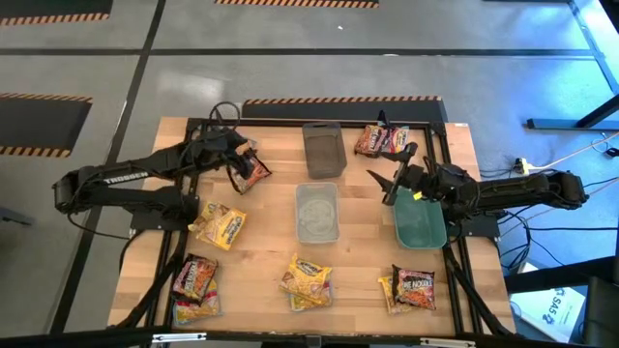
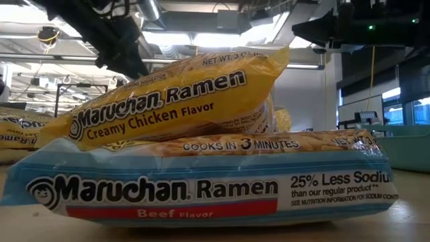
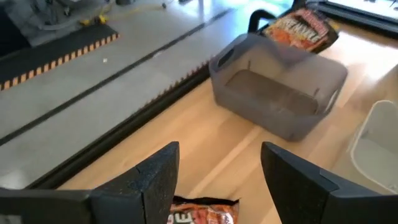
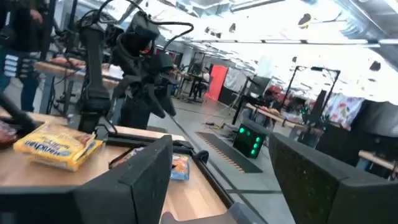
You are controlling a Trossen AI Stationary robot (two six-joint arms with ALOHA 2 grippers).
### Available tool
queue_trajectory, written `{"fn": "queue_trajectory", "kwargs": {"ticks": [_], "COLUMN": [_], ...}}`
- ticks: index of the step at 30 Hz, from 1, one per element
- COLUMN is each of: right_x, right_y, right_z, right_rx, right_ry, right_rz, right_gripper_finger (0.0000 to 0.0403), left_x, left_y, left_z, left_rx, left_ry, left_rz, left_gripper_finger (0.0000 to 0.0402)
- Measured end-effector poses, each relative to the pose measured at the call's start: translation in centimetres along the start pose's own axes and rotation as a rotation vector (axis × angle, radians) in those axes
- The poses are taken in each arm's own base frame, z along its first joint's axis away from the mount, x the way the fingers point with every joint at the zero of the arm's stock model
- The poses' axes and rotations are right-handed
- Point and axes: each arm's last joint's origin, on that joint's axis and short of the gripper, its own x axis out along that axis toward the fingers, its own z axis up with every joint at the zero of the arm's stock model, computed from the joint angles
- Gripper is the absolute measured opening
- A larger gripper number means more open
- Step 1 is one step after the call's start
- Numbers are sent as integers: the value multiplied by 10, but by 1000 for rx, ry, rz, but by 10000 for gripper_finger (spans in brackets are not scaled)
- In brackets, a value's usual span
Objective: Sort Maruchan noodles
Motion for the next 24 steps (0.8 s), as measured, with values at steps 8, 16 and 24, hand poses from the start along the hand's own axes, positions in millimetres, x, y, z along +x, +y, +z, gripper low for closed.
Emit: {"fn": "queue_trajectory", "kwargs": {"ticks": [8, 16, 24], "right_x": [27, 62, 69], "right_y": [-10, -3, 4], "right_z": [2, 4, -8], "right_rx": [138, 121, 112], "right_ry": [111, 175, 236], "right_rz": [-41, 11, 74], "right_gripper_finger": [257, 257, 257], "left_x": [6, 27, 52], "left_y": [17, 39, 57], "left_z": [6, -7, -15], "left_rx": [-47, -225, -245], "left_ry": [340, 564, 673], "left_rz": [113, 100, 107], "left_gripper_finger": [220, 216, 216]}}
